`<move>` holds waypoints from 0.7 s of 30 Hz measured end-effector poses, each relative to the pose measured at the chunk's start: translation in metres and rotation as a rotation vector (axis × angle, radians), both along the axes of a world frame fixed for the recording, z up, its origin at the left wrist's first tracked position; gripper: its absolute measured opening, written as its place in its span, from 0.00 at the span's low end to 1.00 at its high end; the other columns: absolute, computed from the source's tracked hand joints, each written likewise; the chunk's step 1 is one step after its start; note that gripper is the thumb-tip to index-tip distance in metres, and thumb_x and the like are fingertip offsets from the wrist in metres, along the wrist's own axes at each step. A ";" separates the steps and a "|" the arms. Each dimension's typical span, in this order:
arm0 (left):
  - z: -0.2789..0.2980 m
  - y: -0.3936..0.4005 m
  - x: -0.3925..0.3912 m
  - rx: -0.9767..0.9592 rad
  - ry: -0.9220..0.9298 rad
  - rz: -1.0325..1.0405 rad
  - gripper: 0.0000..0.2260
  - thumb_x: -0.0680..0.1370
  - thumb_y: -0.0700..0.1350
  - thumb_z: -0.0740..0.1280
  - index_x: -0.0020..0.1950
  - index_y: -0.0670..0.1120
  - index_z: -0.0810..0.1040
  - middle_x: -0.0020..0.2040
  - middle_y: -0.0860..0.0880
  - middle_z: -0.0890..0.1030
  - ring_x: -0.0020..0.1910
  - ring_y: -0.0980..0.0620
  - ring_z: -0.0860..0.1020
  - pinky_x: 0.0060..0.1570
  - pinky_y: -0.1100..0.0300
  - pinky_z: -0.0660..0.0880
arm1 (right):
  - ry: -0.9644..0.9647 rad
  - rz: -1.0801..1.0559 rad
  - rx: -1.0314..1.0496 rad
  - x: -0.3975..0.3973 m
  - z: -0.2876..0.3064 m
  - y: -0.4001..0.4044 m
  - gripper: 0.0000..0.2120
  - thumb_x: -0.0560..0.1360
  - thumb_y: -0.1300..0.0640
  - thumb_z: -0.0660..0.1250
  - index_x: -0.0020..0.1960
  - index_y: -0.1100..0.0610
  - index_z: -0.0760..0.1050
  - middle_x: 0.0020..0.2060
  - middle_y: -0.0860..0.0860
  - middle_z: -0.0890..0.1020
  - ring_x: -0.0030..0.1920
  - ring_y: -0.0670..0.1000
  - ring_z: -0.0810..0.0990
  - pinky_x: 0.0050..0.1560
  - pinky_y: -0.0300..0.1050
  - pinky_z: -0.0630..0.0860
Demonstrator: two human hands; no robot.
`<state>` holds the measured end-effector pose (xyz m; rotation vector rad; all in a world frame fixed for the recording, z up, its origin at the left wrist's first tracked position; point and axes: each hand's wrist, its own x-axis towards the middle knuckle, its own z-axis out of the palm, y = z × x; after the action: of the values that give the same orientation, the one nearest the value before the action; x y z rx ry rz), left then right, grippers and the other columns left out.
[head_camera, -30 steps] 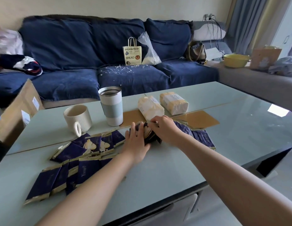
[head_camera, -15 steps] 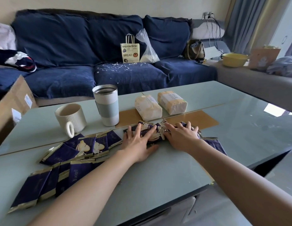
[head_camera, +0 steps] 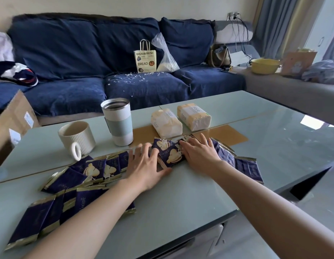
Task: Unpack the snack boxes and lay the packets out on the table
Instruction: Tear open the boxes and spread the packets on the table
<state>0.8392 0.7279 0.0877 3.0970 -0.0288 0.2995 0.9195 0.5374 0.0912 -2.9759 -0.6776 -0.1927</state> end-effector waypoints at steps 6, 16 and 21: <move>0.002 -0.018 0.015 -0.084 0.163 -0.187 0.38 0.75 0.71 0.53 0.79 0.51 0.50 0.81 0.51 0.44 0.79 0.49 0.41 0.76 0.46 0.41 | -0.055 -0.156 0.100 -0.005 0.006 -0.022 0.26 0.80 0.37 0.50 0.76 0.42 0.55 0.76 0.50 0.60 0.77 0.63 0.49 0.71 0.74 0.45; -0.006 -0.031 0.024 -0.172 0.244 -0.051 0.28 0.79 0.65 0.51 0.76 0.68 0.42 0.80 0.57 0.42 0.78 0.41 0.38 0.73 0.36 0.47 | 0.032 -0.161 0.064 -0.037 -0.013 -0.080 0.27 0.77 0.33 0.50 0.75 0.37 0.54 0.76 0.44 0.59 0.72 0.59 0.62 0.66 0.70 0.62; -0.009 -0.024 0.019 -0.185 0.153 -0.049 0.30 0.80 0.64 0.53 0.78 0.63 0.42 0.80 0.54 0.41 0.78 0.44 0.37 0.74 0.39 0.42 | 0.003 -0.062 0.035 -0.046 -0.022 -0.090 0.30 0.76 0.32 0.48 0.76 0.37 0.51 0.77 0.43 0.57 0.73 0.58 0.60 0.69 0.66 0.60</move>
<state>0.8580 0.7040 0.0783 2.9204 -0.0684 0.0588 0.8732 0.4476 0.0693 -2.9652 -0.5758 -0.2027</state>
